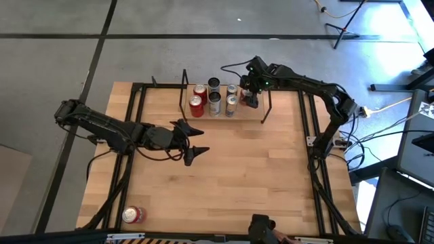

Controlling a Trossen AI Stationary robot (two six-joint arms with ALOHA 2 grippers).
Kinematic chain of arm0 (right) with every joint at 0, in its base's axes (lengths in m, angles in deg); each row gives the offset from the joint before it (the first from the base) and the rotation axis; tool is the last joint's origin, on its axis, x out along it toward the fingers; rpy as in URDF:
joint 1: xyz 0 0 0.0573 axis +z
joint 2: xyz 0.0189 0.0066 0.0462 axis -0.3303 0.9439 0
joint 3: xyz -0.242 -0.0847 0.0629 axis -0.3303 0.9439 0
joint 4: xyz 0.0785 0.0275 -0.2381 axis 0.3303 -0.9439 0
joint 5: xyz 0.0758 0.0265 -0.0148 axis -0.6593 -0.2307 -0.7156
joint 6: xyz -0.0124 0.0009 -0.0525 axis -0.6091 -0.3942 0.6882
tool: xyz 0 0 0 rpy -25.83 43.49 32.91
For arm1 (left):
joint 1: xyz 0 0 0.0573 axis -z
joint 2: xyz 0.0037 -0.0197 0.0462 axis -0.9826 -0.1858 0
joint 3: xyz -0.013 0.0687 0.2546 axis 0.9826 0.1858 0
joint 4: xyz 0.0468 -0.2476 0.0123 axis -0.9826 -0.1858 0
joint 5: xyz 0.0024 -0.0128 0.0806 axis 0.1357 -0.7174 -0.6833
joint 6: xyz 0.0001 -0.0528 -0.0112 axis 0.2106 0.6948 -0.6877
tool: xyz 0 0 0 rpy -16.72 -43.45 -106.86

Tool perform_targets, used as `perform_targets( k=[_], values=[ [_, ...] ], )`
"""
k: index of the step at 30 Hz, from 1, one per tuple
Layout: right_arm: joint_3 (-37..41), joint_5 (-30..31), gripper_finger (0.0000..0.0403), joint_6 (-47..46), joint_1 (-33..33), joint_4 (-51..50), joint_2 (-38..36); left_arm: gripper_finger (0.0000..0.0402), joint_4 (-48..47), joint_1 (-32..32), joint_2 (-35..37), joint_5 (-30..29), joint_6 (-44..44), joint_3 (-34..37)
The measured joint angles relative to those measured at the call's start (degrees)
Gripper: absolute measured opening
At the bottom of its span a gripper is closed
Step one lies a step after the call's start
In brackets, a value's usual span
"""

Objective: Place canned beverage on shelf
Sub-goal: Put the top orange soda can on the shelf, then put the orange soda can on the shelf and align it with the other orange soda can

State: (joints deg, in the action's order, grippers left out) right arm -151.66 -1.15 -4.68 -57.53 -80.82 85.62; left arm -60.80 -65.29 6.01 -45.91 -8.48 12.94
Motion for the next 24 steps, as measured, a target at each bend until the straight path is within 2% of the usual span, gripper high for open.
perform_targets(
  k=[5,9,17,22,24],
  values=[
    [-0.3,3.2,0.0387,-0.1,0.0,-0.3,0.0,0.0354,0.2,0.0,0.0,0.0,0.5,0.0],
    [-4.2,4.2,0.0391,-0.1,0.0,-3.8,0.0,0.0354,0.8,-0.6,2.1,0.6,3.0,0.1],
    [-14.5,-4.7,0.0379,-0.7,1.5,-12.0,-4.1,0.0354,0.2,0.1,9.6,2.4,4.4,0.1],
    [-15.5,-9.5,0.0379,-5.4,6.2,-10.3,-9.7,0.0354,-3.2,0.1,13.4,6.9,4.9,0.1],
    [-15.5,-11.5,0.0379,-8.5,9.9,-10.2,-10.8,0.0354,-4.2,0.0,14.3,11.5,4.9,0.0]
  ],
)
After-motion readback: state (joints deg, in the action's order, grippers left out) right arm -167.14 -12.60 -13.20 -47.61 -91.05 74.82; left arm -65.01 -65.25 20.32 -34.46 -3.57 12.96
